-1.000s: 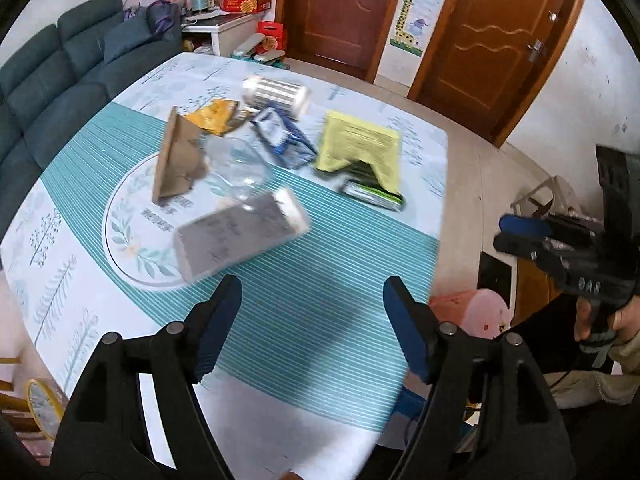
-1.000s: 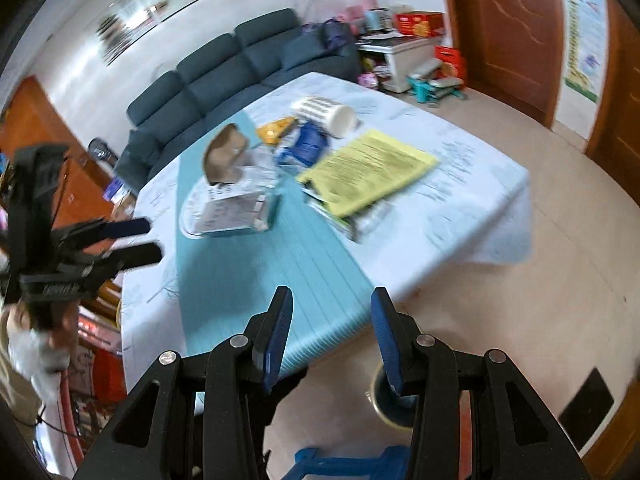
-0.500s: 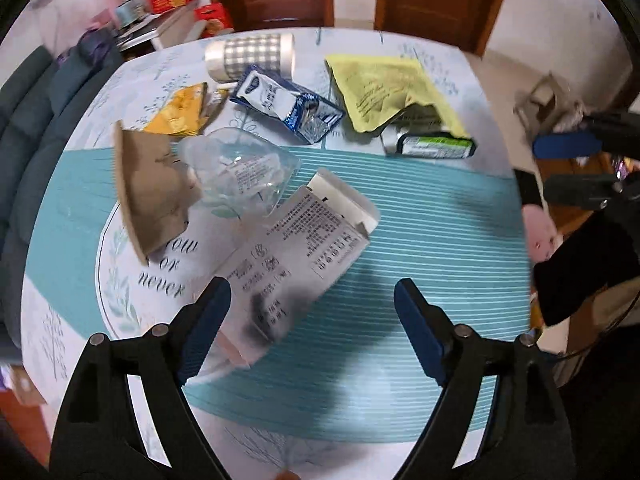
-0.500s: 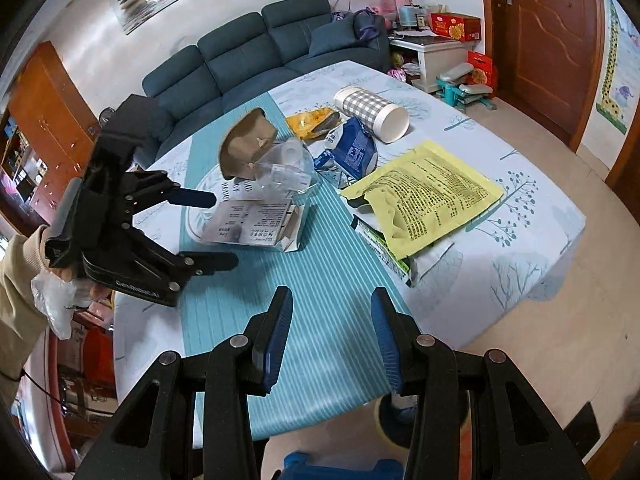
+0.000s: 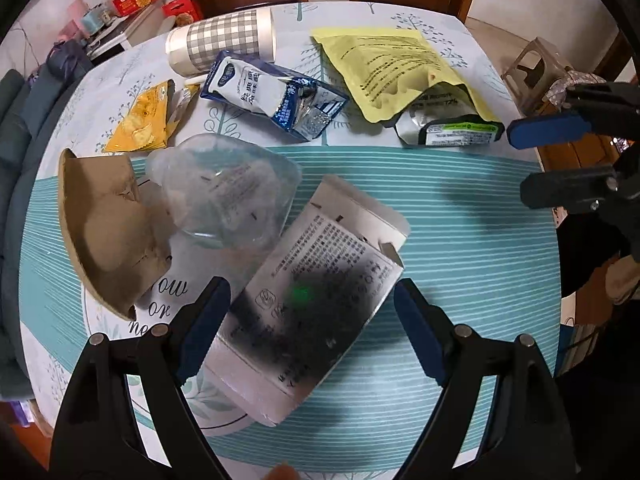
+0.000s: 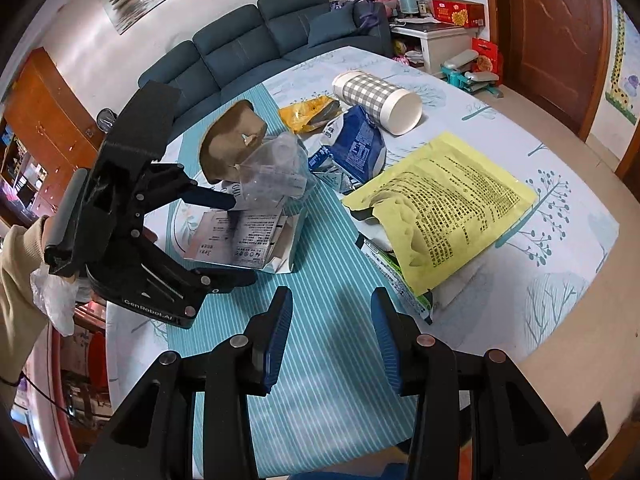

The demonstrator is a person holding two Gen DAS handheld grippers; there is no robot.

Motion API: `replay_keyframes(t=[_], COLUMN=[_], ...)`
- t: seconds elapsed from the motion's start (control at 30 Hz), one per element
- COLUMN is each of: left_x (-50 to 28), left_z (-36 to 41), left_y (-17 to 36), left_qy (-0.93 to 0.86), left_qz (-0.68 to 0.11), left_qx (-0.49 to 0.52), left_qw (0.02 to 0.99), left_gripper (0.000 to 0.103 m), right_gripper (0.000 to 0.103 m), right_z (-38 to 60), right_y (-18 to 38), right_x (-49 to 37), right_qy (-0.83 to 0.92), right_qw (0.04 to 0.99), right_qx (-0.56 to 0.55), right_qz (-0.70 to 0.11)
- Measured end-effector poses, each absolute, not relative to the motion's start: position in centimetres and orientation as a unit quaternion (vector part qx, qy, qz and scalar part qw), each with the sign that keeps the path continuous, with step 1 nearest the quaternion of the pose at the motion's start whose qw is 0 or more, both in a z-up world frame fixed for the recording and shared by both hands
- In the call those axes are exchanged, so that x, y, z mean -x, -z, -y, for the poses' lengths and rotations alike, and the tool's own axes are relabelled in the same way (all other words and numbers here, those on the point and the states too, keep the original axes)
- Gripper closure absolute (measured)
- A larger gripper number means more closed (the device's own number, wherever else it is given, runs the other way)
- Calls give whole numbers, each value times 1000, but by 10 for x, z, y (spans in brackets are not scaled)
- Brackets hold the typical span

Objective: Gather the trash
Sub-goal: 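Grasp the silver printed carton with the left tool while the right tool grasps the white packet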

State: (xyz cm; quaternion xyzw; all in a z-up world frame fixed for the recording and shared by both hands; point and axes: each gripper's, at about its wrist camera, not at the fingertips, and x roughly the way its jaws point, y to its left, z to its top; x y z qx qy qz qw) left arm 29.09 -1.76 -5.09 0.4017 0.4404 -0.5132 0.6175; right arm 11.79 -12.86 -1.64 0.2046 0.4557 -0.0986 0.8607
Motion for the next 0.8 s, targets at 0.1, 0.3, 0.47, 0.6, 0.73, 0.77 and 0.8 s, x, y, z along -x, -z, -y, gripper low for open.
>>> replay_keyframes(t=[0.1,0.3,0.47,0.6,0.73,0.77,0.8], left_x=[-293,-302,-298,-293,-285,-283,-281], left_z=[25,32,24,9,-2,-3,-5], left_y=[59,69,71,71,72,74,73], left_qy=[509,506,493,475,450,444,438], left_qz=[-446,-468,-463,-468,-482,-485,-487], left_qx=[-415,-396,-370,-351,-333,-329,-325], left_qw=[608,606,637,658,674,678,682], left_gripper=[21,21,23,26,27,27,27], right_gripper=[62,62,62,62,62,62,62], right_z=[131,136,139,138,136,136,135], right_y=[19,24,28,27,29,30,31], right_x=[-117,-116,-121,-128,-138,-141,-143], right_qy=[97,90,83,77,85,89,92], right_qw=[860,858,865,878,884,884,884], right_qx=[-206,-190,-161,-129,-95,-85,-74], right_qz=[-457,-469,-469,-454,-449,-450,-452])
